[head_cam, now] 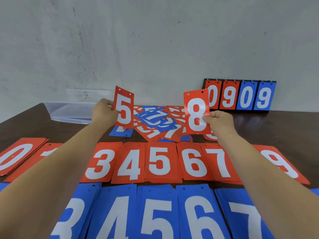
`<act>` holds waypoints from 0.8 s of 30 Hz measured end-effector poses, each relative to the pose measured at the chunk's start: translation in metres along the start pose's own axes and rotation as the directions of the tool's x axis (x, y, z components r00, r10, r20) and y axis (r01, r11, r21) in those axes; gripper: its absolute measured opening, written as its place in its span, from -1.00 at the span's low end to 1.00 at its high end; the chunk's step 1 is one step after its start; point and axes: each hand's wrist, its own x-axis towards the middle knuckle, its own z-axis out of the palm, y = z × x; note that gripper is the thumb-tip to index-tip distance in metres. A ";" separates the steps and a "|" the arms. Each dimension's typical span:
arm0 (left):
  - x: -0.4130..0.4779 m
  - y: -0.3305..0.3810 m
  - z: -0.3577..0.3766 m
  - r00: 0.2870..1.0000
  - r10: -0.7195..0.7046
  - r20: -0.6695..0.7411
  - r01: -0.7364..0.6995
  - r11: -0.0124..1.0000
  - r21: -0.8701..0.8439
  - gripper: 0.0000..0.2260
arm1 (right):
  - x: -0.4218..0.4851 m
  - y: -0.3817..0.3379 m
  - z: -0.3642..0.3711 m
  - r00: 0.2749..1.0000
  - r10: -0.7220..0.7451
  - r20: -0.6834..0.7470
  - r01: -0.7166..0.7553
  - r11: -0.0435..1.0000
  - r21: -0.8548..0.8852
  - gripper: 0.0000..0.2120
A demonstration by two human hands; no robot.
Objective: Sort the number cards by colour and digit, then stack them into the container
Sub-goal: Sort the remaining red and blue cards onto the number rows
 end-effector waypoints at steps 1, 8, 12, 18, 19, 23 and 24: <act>-0.009 0.003 -0.001 0.999 -0.026 0.043 0.029 0.998 -0.056 -0.69 | -0.003 0.000 -0.004 1.000 -0.004 -0.006 0.004 1.000 0.001 -0.95; -0.062 0.009 -0.003 0.917 -0.131 0.376 0.210 0.962 -0.177 -0.71 | -0.023 0.004 -0.042 0.999 0.033 -0.007 -0.033 0.998 0.044 -0.92; -0.092 0.017 0.003 0.869 -0.146 0.473 0.241 0.959 -0.147 -0.86 | -0.032 0.007 -0.062 0.999 0.038 -0.013 -0.038 0.999 0.032 -0.96; -0.123 0.033 0.016 0.861 -0.163 0.481 0.181 0.984 0.009 -0.86 | -0.043 0.015 -0.093 0.998 0.065 -0.015 -0.065 0.998 0.008 -0.92; -0.127 0.034 0.019 0.866 -0.158 0.474 0.162 0.986 0.033 -0.78 | -0.043 0.016 -0.098 0.997 0.070 -0.009 -0.070 0.997 -0.006 -0.92; -0.135 0.036 0.031 0.895 -0.149 0.420 0.094 0.985 0.148 -0.54 | -0.043 0.024 -0.117 0.996 0.088 0.008 -0.088 0.996 -0.003 -0.86; -0.136 0.036 0.035 0.907 -0.137 0.398 0.062 0.979 0.196 -0.53 | -0.044 0.025 -0.121 0.995 0.095 0.006 -0.095 0.996 -0.002 -0.84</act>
